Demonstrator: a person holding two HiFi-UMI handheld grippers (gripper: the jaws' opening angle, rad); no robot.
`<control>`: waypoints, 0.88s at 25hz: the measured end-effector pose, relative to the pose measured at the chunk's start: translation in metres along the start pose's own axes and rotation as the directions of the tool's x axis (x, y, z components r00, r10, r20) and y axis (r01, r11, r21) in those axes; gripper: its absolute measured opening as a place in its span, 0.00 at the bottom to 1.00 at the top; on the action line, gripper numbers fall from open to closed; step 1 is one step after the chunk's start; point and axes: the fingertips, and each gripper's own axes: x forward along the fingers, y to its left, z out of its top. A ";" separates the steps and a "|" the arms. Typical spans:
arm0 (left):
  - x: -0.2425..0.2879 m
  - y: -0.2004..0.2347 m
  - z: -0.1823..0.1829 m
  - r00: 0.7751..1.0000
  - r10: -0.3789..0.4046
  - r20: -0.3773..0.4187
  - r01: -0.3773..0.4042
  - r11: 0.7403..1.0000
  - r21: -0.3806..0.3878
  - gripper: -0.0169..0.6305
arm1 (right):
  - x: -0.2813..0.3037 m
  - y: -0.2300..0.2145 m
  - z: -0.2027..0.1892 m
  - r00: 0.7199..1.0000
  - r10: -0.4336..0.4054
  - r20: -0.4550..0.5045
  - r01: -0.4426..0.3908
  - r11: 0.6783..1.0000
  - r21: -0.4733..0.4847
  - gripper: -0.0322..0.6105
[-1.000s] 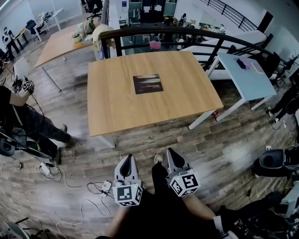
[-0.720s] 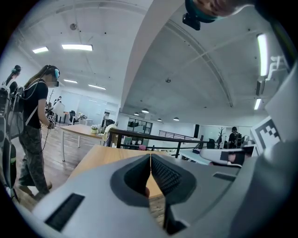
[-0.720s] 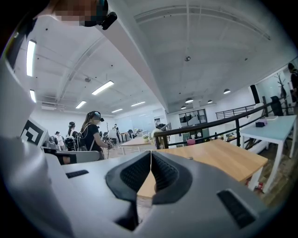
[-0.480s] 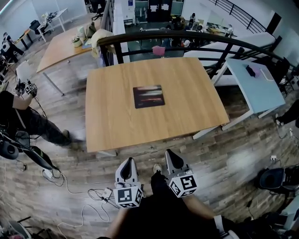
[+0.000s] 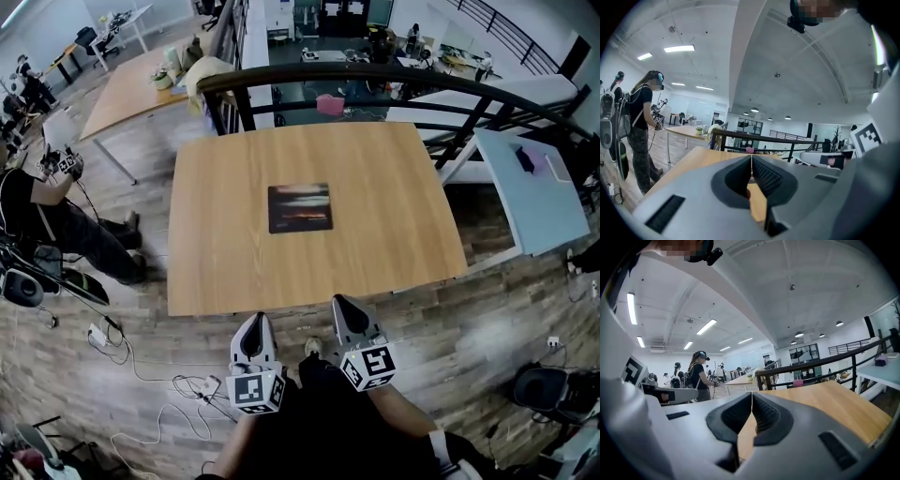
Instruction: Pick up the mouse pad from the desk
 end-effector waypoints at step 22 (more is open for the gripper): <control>0.151 0.029 0.019 0.996 -0.064 -0.064 0.063 0.998 -0.011 0.07 | 0.102 -0.056 0.006 0.995 -0.078 -0.064 0.080 0.997 0.023 0.10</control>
